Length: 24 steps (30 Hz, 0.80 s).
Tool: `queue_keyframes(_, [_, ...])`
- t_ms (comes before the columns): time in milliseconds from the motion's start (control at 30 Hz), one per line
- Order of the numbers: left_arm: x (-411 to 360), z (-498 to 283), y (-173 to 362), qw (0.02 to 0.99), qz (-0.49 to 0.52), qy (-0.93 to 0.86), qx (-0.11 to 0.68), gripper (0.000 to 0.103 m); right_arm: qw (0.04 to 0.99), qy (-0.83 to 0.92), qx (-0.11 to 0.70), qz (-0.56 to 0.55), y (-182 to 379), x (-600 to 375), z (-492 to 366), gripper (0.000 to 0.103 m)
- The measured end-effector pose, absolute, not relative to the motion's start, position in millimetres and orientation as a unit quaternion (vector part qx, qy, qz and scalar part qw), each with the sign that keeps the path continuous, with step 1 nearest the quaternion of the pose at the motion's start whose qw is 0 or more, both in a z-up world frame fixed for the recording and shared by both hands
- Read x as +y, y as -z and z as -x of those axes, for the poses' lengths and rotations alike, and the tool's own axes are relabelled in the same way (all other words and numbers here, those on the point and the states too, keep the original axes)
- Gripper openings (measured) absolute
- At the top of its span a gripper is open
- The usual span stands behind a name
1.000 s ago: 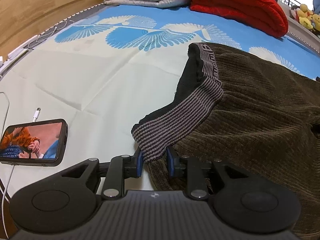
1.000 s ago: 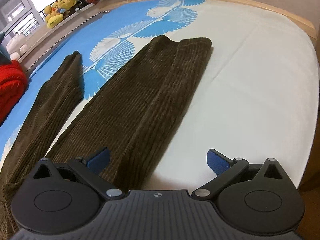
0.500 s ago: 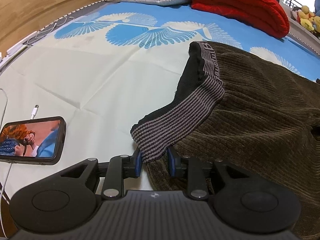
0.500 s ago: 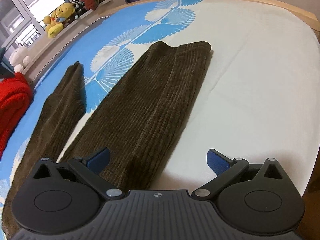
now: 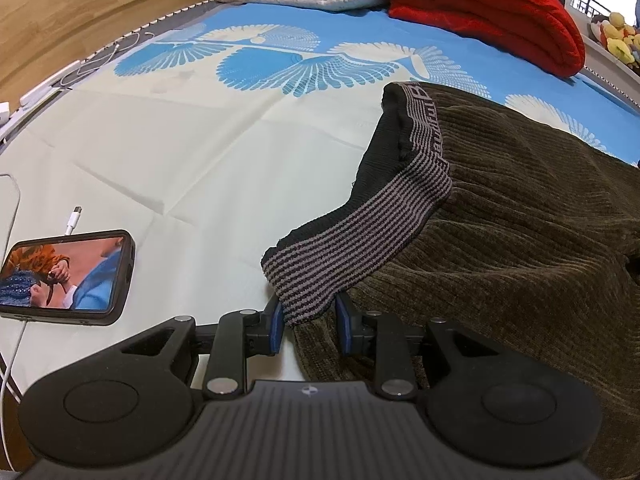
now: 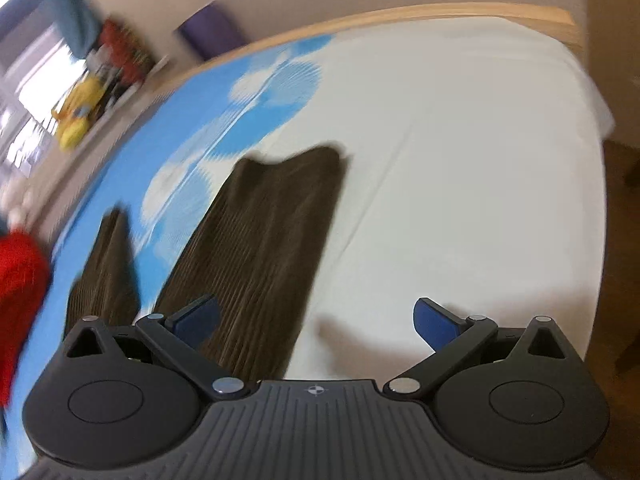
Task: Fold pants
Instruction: 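Close the right gripper on the pant leg cuff while the left holds the waistband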
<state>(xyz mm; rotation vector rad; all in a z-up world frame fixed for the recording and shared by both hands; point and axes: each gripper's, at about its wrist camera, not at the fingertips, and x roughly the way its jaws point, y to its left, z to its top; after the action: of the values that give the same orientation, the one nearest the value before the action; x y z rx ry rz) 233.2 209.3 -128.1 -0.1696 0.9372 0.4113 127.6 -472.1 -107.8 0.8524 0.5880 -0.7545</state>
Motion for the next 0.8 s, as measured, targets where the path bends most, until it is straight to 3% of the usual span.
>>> queue_keyframes(167, [206.5, -235.5, 129.0, 0.867, 0.076, -0.201, 0.45, 0.031, 0.784, 0.366, 0.252, -0.433, 118.7, -501.1, -133.5, 0.098])
queue_keyframes(400, [202.2, -238.0, 131.0, 0.866, 0.066, -0.208, 0.451, 0.031, 0.855, 0.322, 0.281, -0.294, 110.9, -467.3, -210.2, 0.098])
queue_keyframes(600, [202.7, -239.6, 132.1, 0.865, 0.064, -0.205, 0.453, 0.032, 0.829, 0.376, 0.349, -0.221, 137.8, -461.4, -266.2, 0.09])
queue_keyframes(700, [203.6, -239.3, 132.2, 0.866, 0.064, -0.203, 0.453, 0.032, 0.814, 0.401, 0.377, -0.186, 153.7, -470.6, -271.8, 0.067])
queue_keyframes(733, [204.0, -239.2, 132.1, 0.866, 0.065, -0.203, 0.453, 0.032, 0.821, 0.404, 0.366, -0.168, 150.8, -471.4, -268.6, 0.032])
queue_keyframes(767, [204.3, -239.5, 131.8, 0.865, 0.066, -0.203, 0.453, 0.032, 0.818, 0.412, 0.366, -0.167, 146.6, -473.7, -263.9, 0.018])
queue_keyframes(800, [204.7, -239.4, 131.5, 0.865, 0.067, -0.203, 0.454, 0.032, 0.813, 0.421, 0.356, -0.187, 138.7, -477.5, -254.2, 0.018])
